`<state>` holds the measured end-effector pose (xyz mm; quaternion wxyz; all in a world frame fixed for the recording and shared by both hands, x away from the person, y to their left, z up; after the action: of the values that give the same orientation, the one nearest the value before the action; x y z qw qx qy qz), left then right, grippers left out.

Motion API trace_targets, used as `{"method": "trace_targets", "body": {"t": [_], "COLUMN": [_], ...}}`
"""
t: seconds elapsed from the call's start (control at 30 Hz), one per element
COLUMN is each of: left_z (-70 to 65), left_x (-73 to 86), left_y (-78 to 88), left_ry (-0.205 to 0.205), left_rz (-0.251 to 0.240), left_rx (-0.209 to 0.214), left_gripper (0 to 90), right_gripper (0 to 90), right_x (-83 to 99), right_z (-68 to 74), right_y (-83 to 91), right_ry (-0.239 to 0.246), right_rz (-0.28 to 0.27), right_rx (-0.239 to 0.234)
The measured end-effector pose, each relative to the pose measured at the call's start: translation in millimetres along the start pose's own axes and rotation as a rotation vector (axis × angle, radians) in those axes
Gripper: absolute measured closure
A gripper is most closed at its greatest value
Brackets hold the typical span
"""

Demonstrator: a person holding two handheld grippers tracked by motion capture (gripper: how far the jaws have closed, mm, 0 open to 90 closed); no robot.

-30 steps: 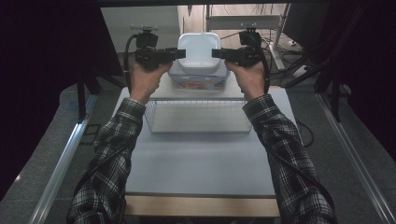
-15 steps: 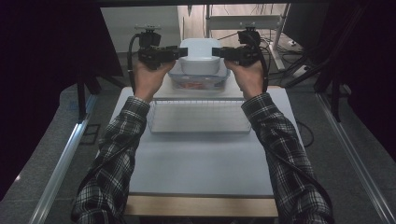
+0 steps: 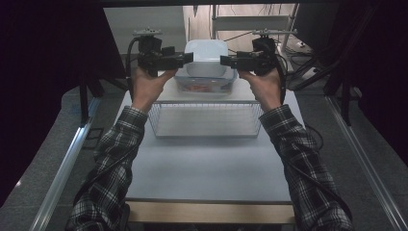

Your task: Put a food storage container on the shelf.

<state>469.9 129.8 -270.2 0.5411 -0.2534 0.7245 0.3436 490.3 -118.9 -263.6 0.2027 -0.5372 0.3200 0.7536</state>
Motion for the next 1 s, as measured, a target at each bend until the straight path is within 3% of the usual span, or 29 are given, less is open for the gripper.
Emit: {"method": "trace_targets", "body": {"t": [0.33, 0.53, 1.0], "left_z": [-5.8, -11.8, -18.0], "left_x": [24.0, 43.7, 74.7], "left_y": [15.8, 21.1, 32.0], "left_ry": [-0.015, -0.053, -0.091], "left_rz": [0.009, 0.039, 0.052], "left_rx": [0.033, 0.036, 0.045], "left_gripper": [9.3, 6.6, 4.7], "right_gripper": [15.4, 12.6, 9.8], "right_x": [25.3, 41.5, 64.5], "right_z": [4.4, 8.8, 14.1], "right_y": [16.7, 22.0, 28.4], "right_ry": [0.067, 0.102, 0.121], "right_rz": [0.028, 0.048, 0.067], "right_rx": [-0.028, -0.035, -0.063]}}
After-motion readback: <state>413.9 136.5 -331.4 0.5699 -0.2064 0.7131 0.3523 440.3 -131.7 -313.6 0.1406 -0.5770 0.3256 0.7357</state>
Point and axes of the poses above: each handheld gripper's, and its own axes: y roughly backward along the jaws, x roughly out of its underside, z roughly to its left, the point moved 4 cm from there along -y, roughly forward along the jaws, and after that the axes turned 5 degrees about -z, right-handed, at the moved point
